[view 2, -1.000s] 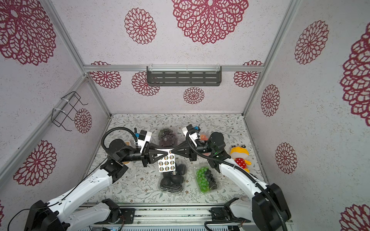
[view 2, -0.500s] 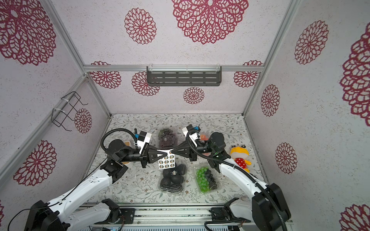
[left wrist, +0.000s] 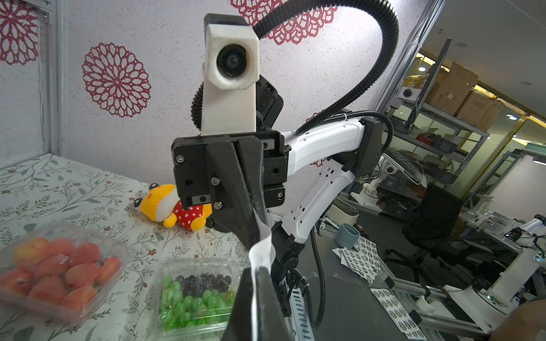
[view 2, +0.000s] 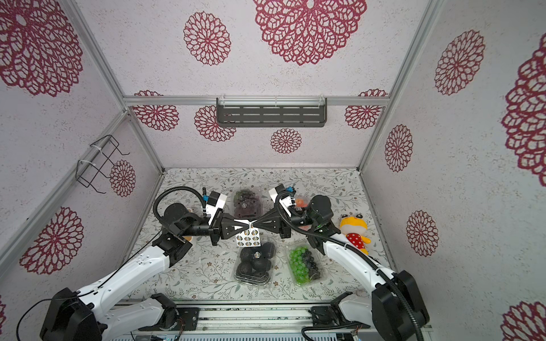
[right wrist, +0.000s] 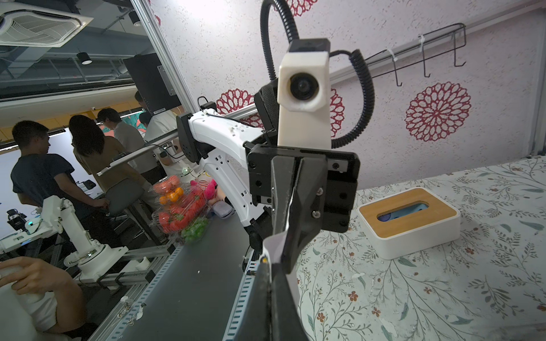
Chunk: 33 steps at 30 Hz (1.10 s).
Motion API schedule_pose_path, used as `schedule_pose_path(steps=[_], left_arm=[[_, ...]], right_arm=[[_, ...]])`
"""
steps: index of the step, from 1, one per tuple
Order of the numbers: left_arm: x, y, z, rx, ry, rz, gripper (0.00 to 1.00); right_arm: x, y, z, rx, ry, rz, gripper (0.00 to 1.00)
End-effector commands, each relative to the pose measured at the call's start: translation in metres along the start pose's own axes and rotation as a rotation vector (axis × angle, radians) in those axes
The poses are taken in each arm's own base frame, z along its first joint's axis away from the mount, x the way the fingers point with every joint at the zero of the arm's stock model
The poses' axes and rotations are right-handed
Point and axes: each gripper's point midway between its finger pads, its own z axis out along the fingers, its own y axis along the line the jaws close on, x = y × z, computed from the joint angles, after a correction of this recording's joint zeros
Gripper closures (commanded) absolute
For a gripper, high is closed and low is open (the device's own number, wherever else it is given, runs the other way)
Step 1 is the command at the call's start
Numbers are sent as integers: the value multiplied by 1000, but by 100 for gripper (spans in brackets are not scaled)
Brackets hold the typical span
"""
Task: Label fruit boxes
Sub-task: Adjust the label sticker.
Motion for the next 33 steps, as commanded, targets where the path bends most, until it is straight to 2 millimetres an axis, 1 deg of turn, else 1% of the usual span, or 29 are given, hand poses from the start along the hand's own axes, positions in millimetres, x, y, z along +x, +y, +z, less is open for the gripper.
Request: schedule_pose_path(steps=[1,4,8,10,11,12,13,14,15,17,23,31,33], left_arm=[[-14,0,1,-1,-23,31,96],[-14,5,2,-19,-27,24,96],[-14,4,2,-17,-30,27,92],[-14,3,2,-15,-30,29,86],[-14,3,2,-17,-31,29,80],[-14,3,2,-16,-31,29,79],[-14,3,1,-17,-32,30,79],[-14,3,1,-18,-32,30,82],[-14,3,1,-18,-31,27,87],[-13,3,2,-19,-28,22,89],[-13,5,2,-19,-26,21,88],[-10,4,5,-8,-17,13,84],[-9,5,6,-8,-15,8,81]], right_arm=[[-9,12,3,-36,0,-75,100],[-10,11,4,-36,0,-75,100],[-9,9,4,-33,2,-70,100],[-9,9,4,-31,2,-73,100],[-9,8,4,-28,4,-73,100],[-8,8,4,-25,5,-73,100],[-8,7,4,-22,6,-73,100],[-8,7,4,-20,6,-74,100],[-8,7,4,-20,7,-74,100],[-8,7,4,-19,6,-73,100],[-9,8,4,-19,4,-76,100],[-9,4,5,-6,-1,-68,100],[-10,3,5,-3,-3,-66,100]])
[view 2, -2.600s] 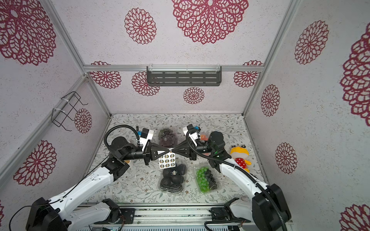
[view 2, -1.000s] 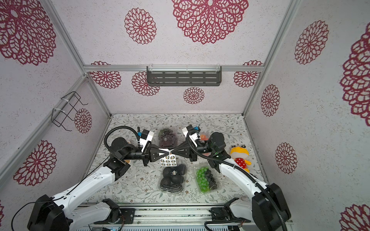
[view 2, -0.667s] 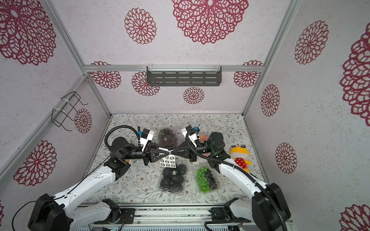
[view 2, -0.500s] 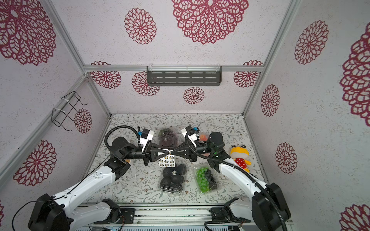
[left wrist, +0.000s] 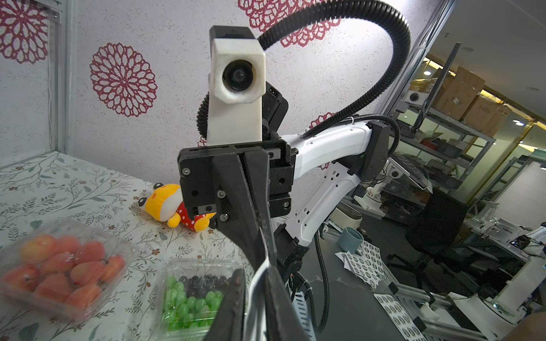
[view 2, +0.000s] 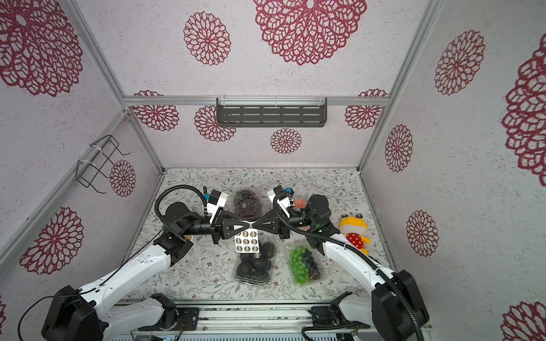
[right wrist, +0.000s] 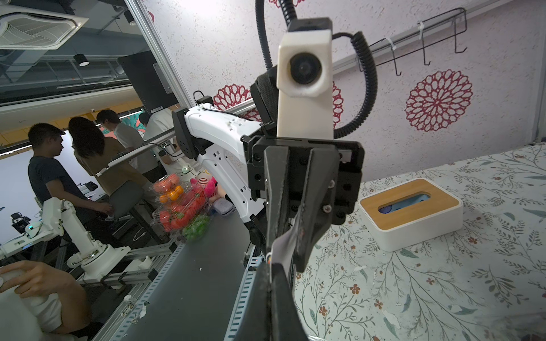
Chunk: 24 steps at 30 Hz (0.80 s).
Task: Label fruit boxes
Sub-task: Adjust the label sticker.
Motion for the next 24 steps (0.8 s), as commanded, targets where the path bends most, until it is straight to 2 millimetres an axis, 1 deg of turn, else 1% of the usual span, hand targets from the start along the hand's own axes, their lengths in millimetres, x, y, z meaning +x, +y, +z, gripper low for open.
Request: schedule_pose_path(steps=[1,6,17,20,21,22,23,24], left_arm=[[-9,-1,4,5,-12,21,80],[-6,3,7,1,2,5,77],[-2,5,9,-5,16,-3,76],[-2,5,9,-5,16,-4,73],[-2,4,9,-4,16,-4,73],[-2,4,9,-5,16,-1,74],[-2,4,9,-4,17,1,79],[-2,4,9,-6,16,4,86]], right_arm=[[-17,7,3,-11,-20,-94,100],[-18,7,3,-4,-23,-94,100],[-19,8,2,2,-27,-97,100],[-20,7,2,5,-29,-98,100],[-19,6,2,6,-29,-96,100],[-20,6,2,6,-29,-94,100],[-20,6,3,6,-29,-95,100],[-20,6,3,5,-29,-96,100]])
